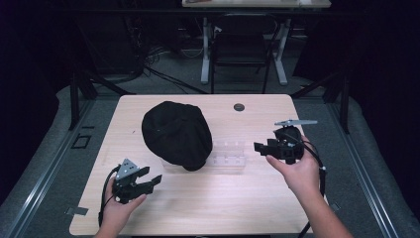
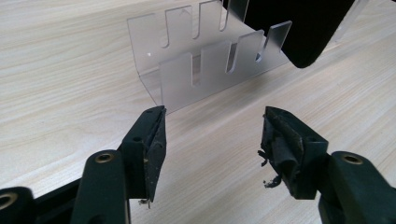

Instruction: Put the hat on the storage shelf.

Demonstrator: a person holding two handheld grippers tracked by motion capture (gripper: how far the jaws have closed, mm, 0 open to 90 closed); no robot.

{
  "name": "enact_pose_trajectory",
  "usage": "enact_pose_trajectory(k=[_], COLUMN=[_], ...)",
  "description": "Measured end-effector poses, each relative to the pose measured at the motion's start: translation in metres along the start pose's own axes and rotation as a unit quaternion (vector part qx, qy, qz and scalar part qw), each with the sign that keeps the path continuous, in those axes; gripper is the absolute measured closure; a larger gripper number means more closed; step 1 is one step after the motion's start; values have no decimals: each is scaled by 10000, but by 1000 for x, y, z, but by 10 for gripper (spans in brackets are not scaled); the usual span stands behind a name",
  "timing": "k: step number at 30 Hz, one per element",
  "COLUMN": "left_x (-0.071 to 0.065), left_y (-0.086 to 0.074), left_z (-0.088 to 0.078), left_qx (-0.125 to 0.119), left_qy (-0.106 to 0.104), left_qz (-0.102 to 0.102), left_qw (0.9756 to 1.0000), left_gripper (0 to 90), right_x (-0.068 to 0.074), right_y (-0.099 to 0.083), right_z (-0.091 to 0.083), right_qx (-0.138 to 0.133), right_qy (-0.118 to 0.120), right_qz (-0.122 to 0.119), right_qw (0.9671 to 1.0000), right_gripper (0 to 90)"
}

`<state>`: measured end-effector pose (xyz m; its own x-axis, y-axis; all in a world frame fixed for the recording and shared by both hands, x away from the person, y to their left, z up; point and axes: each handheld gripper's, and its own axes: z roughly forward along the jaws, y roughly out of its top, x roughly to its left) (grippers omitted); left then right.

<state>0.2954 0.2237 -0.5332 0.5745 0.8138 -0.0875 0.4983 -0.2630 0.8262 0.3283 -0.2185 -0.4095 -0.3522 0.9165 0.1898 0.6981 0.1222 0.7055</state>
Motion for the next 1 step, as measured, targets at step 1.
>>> enact_pose_trajectory(k=[1], left_x=[1], left_y=[1], left_z=[0], left_qx=[-56], left_qy=[-97], left_qz=[-47], left_qw=[9999], left_gripper=[396], right_x=[-1], right_y=[-4], right_z=[1], right_qx=[35], right_qy=[-60], right_qz=[20], right_qw=[10000], right_gripper=[465])
